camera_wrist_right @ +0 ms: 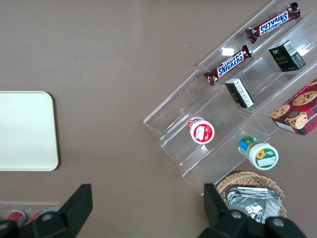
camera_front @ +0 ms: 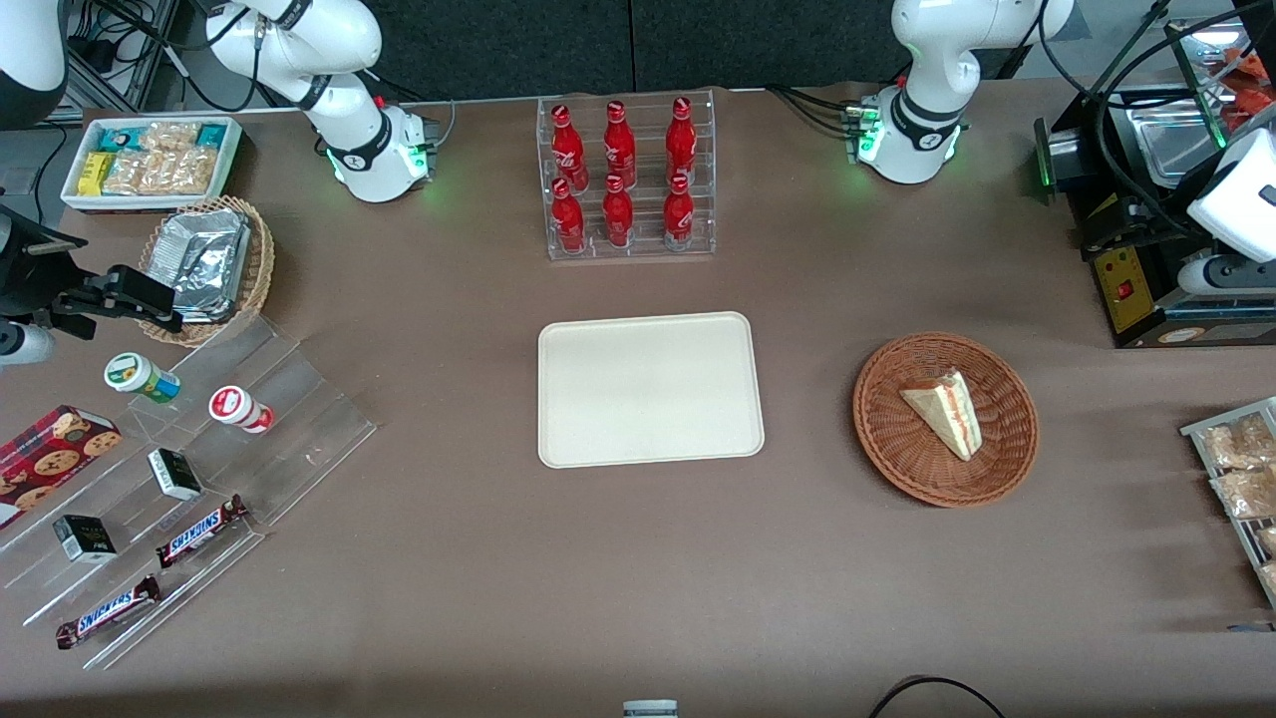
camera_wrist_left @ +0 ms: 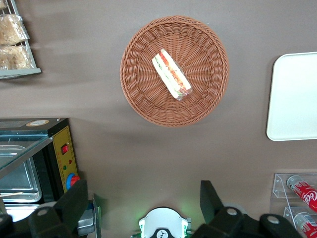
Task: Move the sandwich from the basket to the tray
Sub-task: 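Move the left gripper out from its rest pose toward the wicker basket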
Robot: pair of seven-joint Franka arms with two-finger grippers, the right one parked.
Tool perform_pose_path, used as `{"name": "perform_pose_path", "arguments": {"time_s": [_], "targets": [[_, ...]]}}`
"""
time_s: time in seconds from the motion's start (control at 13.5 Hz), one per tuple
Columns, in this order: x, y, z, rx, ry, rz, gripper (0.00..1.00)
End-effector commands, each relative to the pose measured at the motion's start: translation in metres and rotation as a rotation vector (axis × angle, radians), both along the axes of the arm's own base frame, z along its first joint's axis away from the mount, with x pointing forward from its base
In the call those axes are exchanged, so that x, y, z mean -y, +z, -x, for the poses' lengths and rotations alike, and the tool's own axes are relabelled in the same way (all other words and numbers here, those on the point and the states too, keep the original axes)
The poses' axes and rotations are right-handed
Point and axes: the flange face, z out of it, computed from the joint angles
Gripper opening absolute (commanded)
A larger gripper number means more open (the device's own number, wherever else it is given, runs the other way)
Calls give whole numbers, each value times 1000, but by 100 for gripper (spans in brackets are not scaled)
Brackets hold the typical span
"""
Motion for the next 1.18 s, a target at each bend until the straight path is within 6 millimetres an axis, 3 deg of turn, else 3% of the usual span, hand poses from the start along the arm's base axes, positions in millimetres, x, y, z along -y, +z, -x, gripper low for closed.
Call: {"name": "perform_pose_path", "arguments": {"time_s": [0.0, 0.3, 0.44, 1.11], "targets": [[0, 0, 1, 1, -11, -2, 100], [6, -22, -6, -10, -5, 3, 100], [3, -51, -4, -20, 18, 3, 100], [20, -170, -10, 88, 451, -58, 100]]}}
